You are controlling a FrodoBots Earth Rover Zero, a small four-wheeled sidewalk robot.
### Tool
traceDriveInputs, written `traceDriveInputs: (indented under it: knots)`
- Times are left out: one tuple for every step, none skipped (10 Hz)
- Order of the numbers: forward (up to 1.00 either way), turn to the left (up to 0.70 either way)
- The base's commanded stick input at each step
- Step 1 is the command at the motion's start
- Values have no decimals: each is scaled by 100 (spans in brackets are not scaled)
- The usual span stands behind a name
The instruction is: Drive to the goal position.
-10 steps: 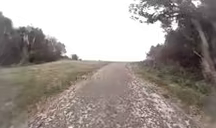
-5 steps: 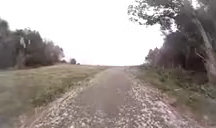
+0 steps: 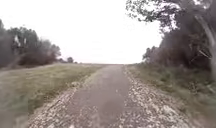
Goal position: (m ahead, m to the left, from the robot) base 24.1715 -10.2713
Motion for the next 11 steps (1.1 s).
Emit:
traceDriveInputs:
  knots:
    - [60, -15]
    - [60, -15]
    - [60, -15]
    - [60, -15]
    - [60, -15]
    - [60, -15]
    - [60, -15]
    - [60, -15]
    - [60, -15]
    - [60, -15]
    - [60, -15]
